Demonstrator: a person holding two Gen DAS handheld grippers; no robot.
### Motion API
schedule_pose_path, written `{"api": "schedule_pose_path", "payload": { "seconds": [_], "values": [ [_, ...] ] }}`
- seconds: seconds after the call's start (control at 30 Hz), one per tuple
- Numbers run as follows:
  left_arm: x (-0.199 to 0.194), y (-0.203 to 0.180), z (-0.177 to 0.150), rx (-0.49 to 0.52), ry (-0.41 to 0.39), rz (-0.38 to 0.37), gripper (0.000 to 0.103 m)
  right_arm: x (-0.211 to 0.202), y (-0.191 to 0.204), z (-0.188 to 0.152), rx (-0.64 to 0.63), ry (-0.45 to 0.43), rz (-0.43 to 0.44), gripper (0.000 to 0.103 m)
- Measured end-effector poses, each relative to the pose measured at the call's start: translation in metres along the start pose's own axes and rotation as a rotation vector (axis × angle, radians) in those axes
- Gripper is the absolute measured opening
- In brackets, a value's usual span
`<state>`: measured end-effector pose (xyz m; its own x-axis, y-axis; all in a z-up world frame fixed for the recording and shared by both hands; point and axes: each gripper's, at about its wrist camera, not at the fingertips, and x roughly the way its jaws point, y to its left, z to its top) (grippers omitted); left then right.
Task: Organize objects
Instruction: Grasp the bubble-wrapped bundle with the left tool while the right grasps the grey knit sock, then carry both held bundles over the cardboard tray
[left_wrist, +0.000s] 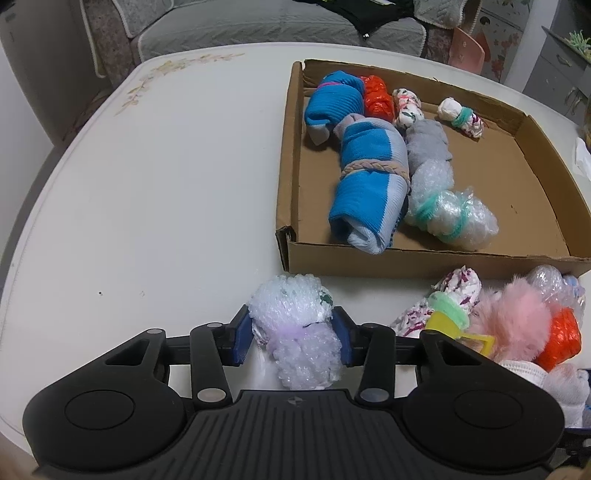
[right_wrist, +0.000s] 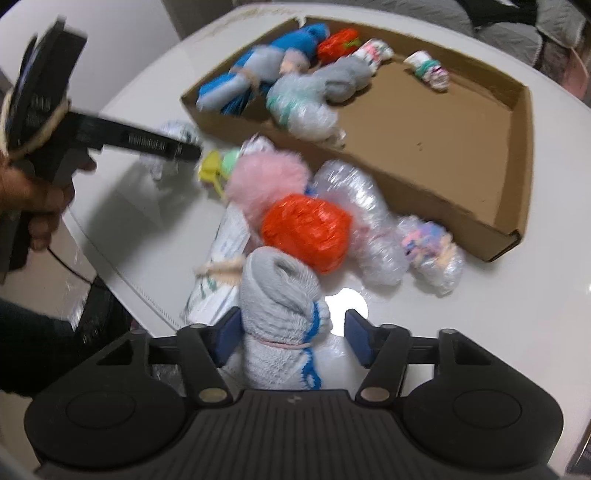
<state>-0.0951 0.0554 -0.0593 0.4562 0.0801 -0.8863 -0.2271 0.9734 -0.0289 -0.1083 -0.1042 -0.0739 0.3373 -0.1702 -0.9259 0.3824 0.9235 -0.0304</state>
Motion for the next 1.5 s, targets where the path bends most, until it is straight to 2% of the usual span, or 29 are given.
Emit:
{"api": "schedule_pose_path", "payload": {
  "seconds": [0.03, 0.13, 0.3, 0.47, 0.7, 0.83, 1.0, 1.2, 1.5],
  "values": [
    [0.000, 0.000, 0.000, -0.001, 0.002, 0.001, 0.051, 0.003, 0.001, 0.000, -0.012, 0.011, -0.003, 0.040],
    [-0.001, -0.001, 0.000, 0.010, 0.007, 0.013, 0.051, 0.002, 0.004, -0.001, -0.035, 0.014, -0.001, 0.037],
    [-0.005, 0.003, -0.003, 0.003, 0.017, 0.025, 0.050, -0.013, 0.000, -0.005, -0.044, -0.005, 0.002, 0.037],
    [-0.017, 0.008, 0.000, -0.007, 0.024, 0.034, 0.049, -0.037, -0.011, -0.005, -0.019, -0.063, -0.009, 0.037],
    [-0.060, 0.007, 0.018, 0.012, -0.031, 0.048, 0.049, -0.064, -0.032, 0.006, 0.039, -0.164, -0.027, 0.037],
    [-0.083, -0.001, 0.037, 0.001, -0.096, -0.003, 0.049, -0.072, -0.044, 0.009, 0.057, -0.200, -0.051, 0.037],
    [-0.104, -0.018, 0.062, 0.045, -0.179, -0.044, 0.049, -0.079, -0.059, 0.020, 0.068, -0.243, -0.084, 0.037],
    [-0.105, -0.038, 0.088, 0.079, -0.213, -0.082, 0.049, -0.090, -0.084, 0.043, 0.078, -0.305, -0.107, 0.037],
    [-0.092, -0.093, 0.127, 0.170, -0.241, -0.155, 0.050, -0.095, -0.111, 0.104, 0.054, -0.393, -0.148, 0.037]
  ]
}}
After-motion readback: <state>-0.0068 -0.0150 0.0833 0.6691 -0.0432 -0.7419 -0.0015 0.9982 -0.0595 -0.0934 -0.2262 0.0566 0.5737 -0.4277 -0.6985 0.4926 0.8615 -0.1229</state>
